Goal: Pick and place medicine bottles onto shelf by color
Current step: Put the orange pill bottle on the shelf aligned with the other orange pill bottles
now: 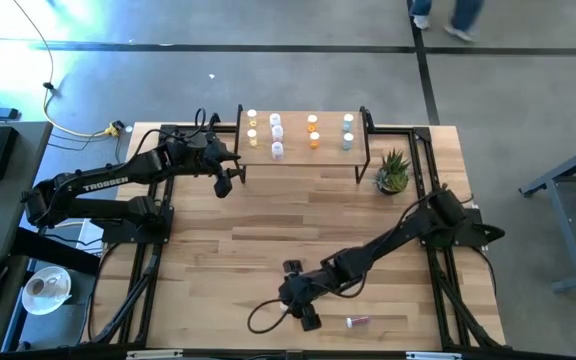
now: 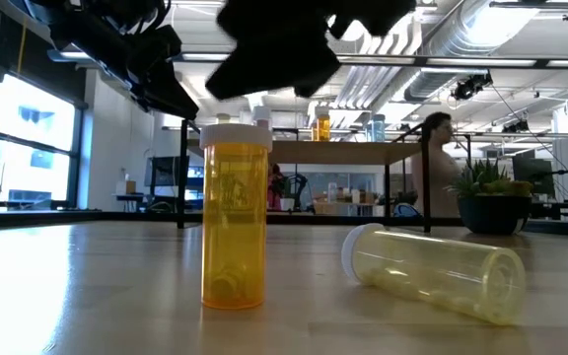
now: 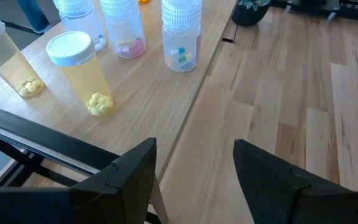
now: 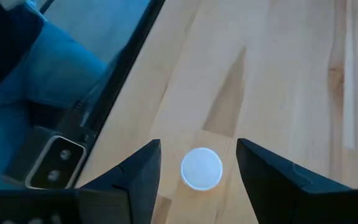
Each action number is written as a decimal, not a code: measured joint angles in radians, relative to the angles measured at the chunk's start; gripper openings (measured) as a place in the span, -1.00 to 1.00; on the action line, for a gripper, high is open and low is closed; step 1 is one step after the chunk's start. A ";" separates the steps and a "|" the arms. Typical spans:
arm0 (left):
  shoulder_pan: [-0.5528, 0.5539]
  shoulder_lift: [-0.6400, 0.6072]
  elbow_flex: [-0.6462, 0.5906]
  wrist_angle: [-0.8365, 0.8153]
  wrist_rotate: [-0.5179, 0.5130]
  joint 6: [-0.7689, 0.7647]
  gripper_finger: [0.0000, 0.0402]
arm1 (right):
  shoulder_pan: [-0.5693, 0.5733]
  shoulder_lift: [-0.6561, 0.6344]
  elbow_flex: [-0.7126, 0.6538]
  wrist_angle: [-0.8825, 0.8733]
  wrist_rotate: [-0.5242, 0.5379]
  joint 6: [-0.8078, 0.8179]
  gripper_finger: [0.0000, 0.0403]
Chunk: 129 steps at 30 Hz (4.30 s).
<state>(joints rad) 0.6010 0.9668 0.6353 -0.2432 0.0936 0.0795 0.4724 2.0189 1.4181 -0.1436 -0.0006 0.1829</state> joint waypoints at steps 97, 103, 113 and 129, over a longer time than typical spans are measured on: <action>-0.001 0.000 0.000 0.006 -0.013 0.002 0.01 | -0.606 -0.605 0.000 -0.339 0.514 -0.240 -0.48; -0.002 0.000 0.000 0.006 -0.016 0.002 0.02 | -0.736 -0.606 0.000 -0.396 0.327 -0.208 -0.48; -0.002 0.000 0.000 0.006 -0.017 0.026 0.01 | -0.821 -0.579 0.000 -0.528 0.142 -0.182 -0.48; -0.002 0.000 0.000 0.007 -0.019 0.027 0.02 | -0.840 -0.427 0.000 -0.534 0.053 -0.130 -0.48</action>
<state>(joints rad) 0.5995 0.9668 0.6353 -0.2359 0.0750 0.1065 -0.3672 1.5920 1.4181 -0.6773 0.0521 0.0531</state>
